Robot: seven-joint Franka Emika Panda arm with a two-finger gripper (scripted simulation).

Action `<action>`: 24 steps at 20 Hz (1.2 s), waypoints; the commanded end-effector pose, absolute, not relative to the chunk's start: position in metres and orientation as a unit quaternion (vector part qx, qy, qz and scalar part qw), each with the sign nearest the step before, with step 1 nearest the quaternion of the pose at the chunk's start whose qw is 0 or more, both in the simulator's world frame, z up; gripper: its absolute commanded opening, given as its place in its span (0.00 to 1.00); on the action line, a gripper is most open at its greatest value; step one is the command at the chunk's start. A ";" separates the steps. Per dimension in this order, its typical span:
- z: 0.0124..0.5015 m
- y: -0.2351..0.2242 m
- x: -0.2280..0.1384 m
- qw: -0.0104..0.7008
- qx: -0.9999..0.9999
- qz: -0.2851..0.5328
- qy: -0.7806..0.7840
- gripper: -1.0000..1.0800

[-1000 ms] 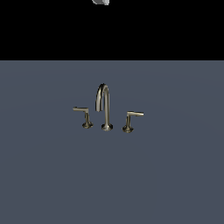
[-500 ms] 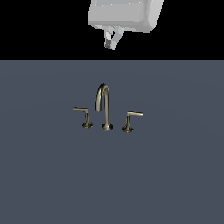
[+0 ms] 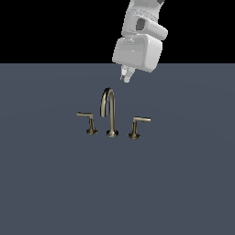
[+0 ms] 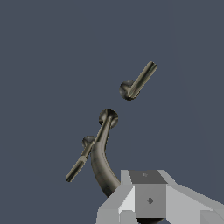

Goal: Turn on the faucet by rotating a designated handle.

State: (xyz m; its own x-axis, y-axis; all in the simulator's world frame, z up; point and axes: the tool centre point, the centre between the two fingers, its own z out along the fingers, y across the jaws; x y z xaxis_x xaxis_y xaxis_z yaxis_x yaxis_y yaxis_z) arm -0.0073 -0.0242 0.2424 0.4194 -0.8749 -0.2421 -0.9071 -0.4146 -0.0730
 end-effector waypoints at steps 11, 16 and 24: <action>0.139 -0.077 0.031 0.036 -0.712 0.044 0.700 0.00; 0.113 -0.095 0.038 0.017 -0.673 0.023 0.739 0.00; 0.093 -0.111 0.042 0.001 -0.641 0.002 0.767 0.00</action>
State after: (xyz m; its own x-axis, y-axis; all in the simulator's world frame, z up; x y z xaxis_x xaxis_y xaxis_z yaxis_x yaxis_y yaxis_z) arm 0.0416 -0.1086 0.0949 -0.1656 -0.9861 -0.0114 -0.9862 0.1655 0.0044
